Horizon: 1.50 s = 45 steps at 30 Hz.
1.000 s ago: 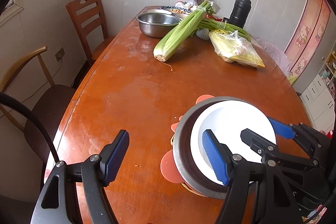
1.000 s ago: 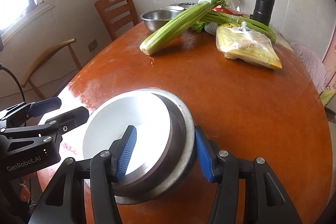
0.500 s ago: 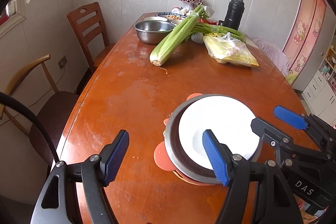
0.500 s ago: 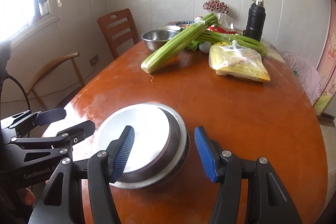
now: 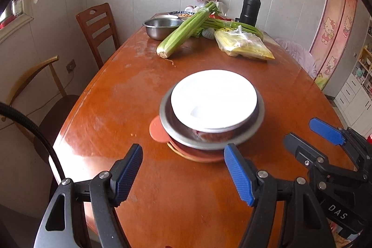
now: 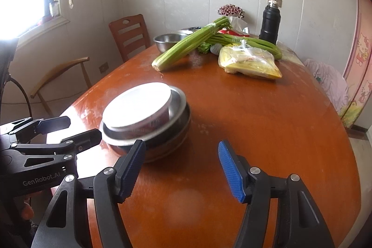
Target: Organize plates and bowls
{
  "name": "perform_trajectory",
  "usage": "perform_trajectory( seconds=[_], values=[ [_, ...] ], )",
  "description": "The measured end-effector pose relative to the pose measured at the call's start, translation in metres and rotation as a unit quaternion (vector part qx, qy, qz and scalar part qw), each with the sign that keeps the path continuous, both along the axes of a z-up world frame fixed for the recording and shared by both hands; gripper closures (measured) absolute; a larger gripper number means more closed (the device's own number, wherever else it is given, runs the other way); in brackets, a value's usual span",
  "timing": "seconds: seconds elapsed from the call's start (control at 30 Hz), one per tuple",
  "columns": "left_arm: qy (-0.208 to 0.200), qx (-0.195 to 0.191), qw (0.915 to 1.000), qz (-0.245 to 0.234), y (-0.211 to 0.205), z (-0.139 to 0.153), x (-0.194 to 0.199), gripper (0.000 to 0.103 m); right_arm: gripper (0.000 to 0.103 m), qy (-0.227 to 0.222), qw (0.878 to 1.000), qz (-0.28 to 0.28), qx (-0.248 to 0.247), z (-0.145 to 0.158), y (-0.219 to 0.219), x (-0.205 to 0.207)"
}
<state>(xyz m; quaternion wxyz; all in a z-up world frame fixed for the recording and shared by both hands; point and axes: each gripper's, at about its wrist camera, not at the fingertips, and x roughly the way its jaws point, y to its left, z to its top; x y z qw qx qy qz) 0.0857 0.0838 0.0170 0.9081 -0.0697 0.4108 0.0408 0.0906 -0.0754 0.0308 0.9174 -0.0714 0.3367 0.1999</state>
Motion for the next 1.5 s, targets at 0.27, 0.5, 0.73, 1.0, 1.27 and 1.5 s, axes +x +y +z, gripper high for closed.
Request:
perform_trajectory(
  seconds=[0.27, 0.5, 0.73, 1.0, 1.27, 1.5],
  values=[
    [0.003, 0.005, 1.0000, 0.000, -0.018, -0.012, -0.023, 0.031, 0.036, 0.005, 1.000, 0.001, -0.003, -0.018, -0.019, -0.028],
    [-0.001, 0.011, 0.9999, -0.001, -0.029, -0.017, -0.037, 0.031, 0.036, 0.011, 1.000, -0.001, 0.001, -0.028, -0.029, -0.042],
    [0.004, 0.022, 0.9997, 0.003, -0.038, -0.021, -0.043, 0.031, 0.036, 0.009, 1.000, -0.008, -0.001, -0.030, -0.036, -0.051],
    [0.002, 0.033, 0.9994, 0.010, -0.040, -0.025, -0.050, 0.031, 0.036, 0.003, 1.000, -0.010, -0.005, -0.032, -0.039, -0.060],
    [0.003, 0.042, 0.9991, 0.008, -0.044, -0.028, -0.051, 0.031, 0.036, 0.007, 1.000, -0.009, -0.005, -0.037, -0.040, -0.064],
    [0.006, 0.044, 0.9990, 0.008, -0.046, -0.031, -0.050, 0.031, 0.036, 0.008, 1.000, -0.010, -0.004, -0.039, -0.042, -0.065]
  ],
)
